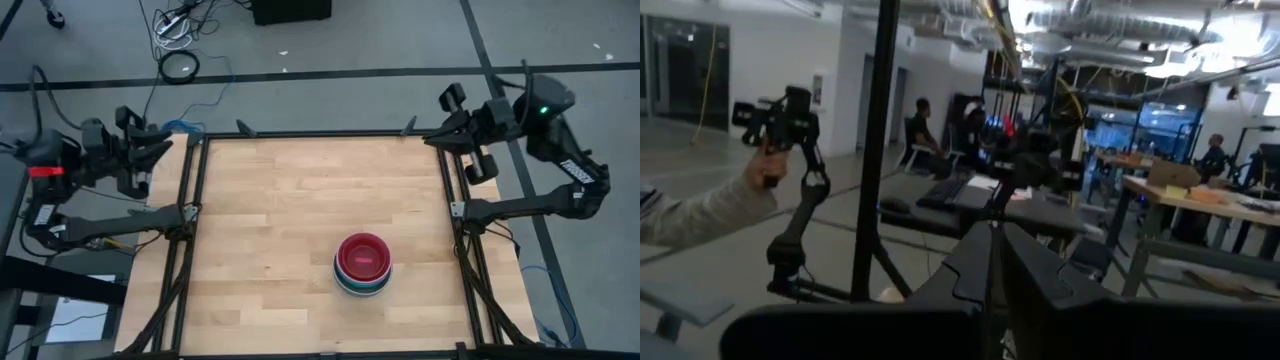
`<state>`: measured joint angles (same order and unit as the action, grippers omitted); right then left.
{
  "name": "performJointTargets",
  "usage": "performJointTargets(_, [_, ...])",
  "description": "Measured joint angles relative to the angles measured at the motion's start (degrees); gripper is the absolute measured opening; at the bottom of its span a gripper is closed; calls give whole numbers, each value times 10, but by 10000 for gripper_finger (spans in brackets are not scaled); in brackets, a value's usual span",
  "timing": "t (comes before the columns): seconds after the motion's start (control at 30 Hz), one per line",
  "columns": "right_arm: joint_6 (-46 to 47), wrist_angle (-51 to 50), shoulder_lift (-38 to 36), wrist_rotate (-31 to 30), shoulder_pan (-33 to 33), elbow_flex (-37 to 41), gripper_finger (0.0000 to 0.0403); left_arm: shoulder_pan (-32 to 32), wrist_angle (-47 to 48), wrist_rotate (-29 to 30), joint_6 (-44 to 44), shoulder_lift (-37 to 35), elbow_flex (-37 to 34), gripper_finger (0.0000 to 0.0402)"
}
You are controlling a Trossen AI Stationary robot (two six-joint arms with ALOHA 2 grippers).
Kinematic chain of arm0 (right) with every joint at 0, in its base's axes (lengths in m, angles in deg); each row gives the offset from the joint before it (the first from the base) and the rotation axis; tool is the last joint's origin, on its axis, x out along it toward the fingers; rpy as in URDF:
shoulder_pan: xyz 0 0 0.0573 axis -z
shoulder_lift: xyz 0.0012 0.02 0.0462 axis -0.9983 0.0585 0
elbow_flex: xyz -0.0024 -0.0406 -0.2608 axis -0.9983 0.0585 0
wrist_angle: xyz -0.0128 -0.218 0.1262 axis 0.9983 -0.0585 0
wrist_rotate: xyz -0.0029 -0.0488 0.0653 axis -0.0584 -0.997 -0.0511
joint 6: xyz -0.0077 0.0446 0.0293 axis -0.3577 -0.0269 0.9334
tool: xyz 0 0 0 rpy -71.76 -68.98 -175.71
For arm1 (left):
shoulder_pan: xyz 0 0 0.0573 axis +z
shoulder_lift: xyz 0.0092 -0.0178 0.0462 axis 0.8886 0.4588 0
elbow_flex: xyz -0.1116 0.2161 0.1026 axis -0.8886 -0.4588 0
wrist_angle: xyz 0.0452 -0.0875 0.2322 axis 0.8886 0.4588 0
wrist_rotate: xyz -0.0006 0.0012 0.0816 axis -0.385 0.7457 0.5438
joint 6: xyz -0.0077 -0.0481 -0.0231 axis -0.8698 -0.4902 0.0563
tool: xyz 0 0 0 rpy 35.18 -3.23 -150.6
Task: Nest bowls inside each other
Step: Return to Home Position
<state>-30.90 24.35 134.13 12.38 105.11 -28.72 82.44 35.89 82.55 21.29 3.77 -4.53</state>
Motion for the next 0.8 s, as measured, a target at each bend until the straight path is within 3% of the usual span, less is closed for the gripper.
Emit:
performJointTargets(0.23, [51,164,-74,0,0,181,15,0,-77,1,-19,-70,-137,102])
performJointTargets(0.57, [94,318,-151,-10,2,402,16,0,-159,3,-35,-148,-304,102])
performJointTargets(0.8, [169,472,-183,-16,-8,531,18,0,-208,-54,-78,-226,-399,102])
